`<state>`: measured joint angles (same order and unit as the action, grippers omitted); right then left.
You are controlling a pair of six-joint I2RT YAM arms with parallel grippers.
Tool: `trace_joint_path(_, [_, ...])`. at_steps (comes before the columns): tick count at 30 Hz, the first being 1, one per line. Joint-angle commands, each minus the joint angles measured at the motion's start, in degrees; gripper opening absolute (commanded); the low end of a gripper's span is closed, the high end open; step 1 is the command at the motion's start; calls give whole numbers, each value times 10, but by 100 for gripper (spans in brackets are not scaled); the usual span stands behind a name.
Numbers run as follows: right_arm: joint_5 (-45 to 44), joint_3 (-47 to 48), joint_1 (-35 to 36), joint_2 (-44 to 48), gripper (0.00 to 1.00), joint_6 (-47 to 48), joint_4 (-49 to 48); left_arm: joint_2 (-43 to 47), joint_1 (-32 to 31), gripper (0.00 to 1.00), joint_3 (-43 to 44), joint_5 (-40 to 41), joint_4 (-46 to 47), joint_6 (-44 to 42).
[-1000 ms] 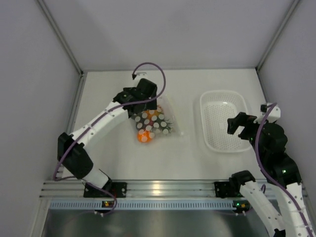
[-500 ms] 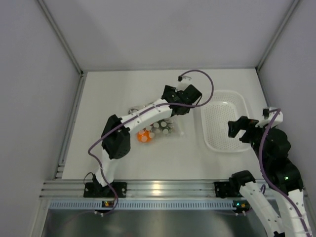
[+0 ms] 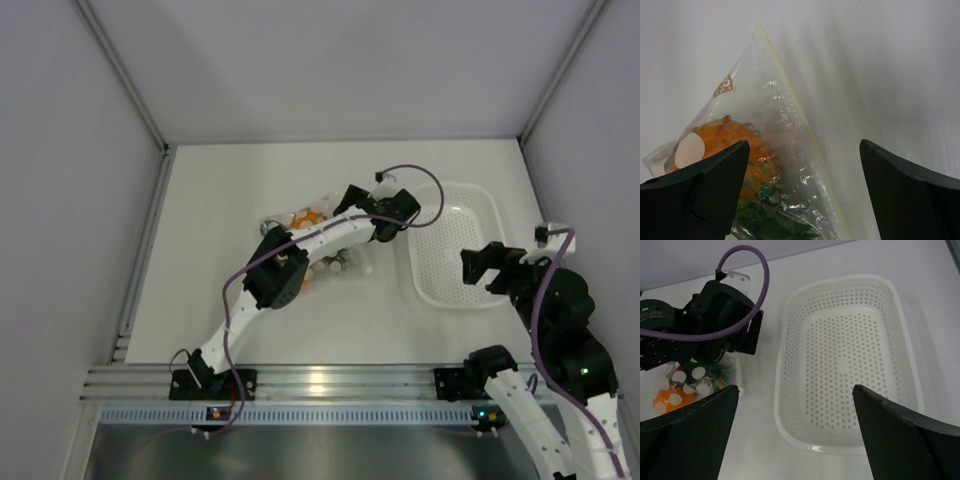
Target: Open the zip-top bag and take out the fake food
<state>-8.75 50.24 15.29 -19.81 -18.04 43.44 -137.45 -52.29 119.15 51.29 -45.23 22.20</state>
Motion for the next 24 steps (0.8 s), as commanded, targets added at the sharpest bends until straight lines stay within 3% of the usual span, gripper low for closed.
trace_joint_path(1, [18, 0, 5, 4, 99, 1, 2, 7, 4, 97, 17, 39, -1, -11])
trace_joint_path(5, [24, -5, 5, 4, 99, -1, -5, -3, 5, 93, -5, 37, 1, -2])
trace_joint_path(15, [46, -10, 5, 0, 99, -2, -20, -13, 18, 66, -11, 20, 2, 4])
trace_joint_path(19, [53, -12, 5, -5, 99, -5, -25, -14, 23, 62, -11, 7, 2, 7])
trace_joint_path(24, [55, -10, 4, -8, 99, -6, -29, -17, 31, 36, -16, -3, 3, 12])
